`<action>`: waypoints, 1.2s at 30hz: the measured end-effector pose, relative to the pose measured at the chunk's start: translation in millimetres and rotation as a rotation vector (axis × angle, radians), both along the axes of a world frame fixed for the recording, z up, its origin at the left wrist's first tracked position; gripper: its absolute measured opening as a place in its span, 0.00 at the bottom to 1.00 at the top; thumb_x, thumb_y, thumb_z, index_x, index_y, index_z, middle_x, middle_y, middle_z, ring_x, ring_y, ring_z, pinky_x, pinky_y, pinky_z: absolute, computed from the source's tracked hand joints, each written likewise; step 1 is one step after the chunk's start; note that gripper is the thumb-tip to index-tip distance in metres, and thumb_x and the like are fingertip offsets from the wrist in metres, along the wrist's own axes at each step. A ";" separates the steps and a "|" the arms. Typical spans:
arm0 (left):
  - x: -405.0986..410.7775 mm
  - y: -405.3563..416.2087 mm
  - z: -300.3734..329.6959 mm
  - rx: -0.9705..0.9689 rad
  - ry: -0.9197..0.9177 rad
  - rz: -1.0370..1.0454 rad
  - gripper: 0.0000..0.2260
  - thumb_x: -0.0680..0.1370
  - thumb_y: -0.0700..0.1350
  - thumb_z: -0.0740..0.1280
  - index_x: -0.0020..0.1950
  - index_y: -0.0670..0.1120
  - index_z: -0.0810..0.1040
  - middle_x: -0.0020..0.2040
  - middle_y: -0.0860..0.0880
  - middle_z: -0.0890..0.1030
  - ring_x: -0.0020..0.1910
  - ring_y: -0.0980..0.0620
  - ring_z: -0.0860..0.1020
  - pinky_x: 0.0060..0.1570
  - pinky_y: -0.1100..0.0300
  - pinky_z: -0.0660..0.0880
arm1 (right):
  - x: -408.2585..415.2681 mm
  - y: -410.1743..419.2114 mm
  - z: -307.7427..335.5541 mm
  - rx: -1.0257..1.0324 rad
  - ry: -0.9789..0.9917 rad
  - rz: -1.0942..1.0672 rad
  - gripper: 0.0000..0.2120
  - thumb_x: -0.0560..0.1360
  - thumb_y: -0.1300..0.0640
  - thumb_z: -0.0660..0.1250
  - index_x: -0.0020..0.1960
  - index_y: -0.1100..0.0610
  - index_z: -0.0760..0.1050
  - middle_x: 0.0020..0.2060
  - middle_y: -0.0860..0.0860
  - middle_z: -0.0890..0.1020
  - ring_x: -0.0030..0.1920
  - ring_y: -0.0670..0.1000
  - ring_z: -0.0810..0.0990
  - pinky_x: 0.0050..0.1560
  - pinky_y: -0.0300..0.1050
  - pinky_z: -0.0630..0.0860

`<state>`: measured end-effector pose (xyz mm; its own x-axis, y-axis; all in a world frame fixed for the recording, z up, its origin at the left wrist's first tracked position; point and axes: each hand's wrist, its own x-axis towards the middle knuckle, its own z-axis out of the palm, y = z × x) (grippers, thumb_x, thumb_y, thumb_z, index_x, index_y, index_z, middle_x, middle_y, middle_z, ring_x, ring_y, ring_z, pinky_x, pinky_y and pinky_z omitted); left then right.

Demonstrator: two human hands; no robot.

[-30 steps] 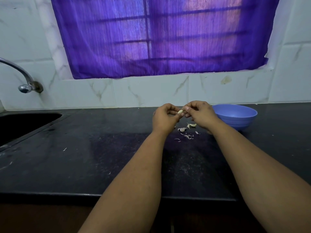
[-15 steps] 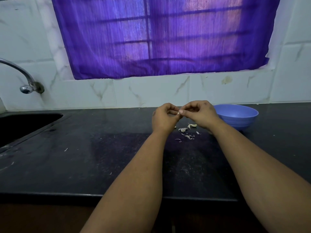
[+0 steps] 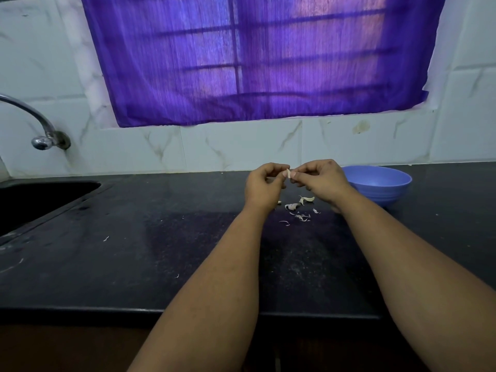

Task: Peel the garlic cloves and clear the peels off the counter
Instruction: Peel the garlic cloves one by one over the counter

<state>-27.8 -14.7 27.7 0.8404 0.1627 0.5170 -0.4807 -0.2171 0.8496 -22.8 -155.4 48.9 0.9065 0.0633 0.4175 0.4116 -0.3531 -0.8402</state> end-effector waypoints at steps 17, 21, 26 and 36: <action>-2.3 -3.5 -0.6 -0.045 0.065 -0.094 0.07 0.75 0.35 0.69 0.52 0.37 0.83 0.43 0.43 0.85 0.38 0.58 0.82 0.43 0.65 0.79 | -3.0 -1.1 1.5 -0.270 -0.208 -0.168 0.06 0.72 0.55 0.71 0.43 0.57 0.85 0.38 0.51 0.85 0.42 0.51 0.81 0.47 0.47 0.79; -4.8 -3.9 0.4 -0.108 0.066 -0.111 0.05 0.74 0.35 0.71 0.48 0.37 0.83 0.42 0.43 0.85 0.42 0.53 0.84 0.49 0.60 0.80 | -2.8 -2.1 1.9 -0.282 -0.234 -0.169 0.06 0.73 0.55 0.71 0.43 0.57 0.84 0.38 0.52 0.85 0.42 0.50 0.82 0.47 0.48 0.79; -5.4 -3.0 0.5 -0.111 0.075 -0.128 0.03 0.73 0.36 0.72 0.46 0.39 0.83 0.42 0.45 0.85 0.43 0.52 0.84 0.50 0.58 0.81 | -2.0 -3.7 2.6 -0.302 -0.237 -0.152 0.06 0.73 0.55 0.71 0.45 0.57 0.84 0.39 0.53 0.85 0.42 0.51 0.81 0.47 0.47 0.79; -3.1 -1.5 -1.3 -0.085 0.110 -0.137 0.02 0.73 0.38 0.72 0.43 0.45 0.83 0.40 0.47 0.85 0.45 0.50 0.84 0.52 0.42 0.79 | 1.5 -4.3 1.4 -0.339 -0.208 -0.139 0.07 0.74 0.55 0.70 0.43 0.58 0.82 0.37 0.51 0.82 0.39 0.48 0.77 0.41 0.42 0.72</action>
<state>-30.9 -16.2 26.4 0.9084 0.0819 0.4101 -0.4040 -0.0813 0.9111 -21.3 -159.7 50.3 0.8147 0.1114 0.5691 0.4891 -0.6592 -0.5711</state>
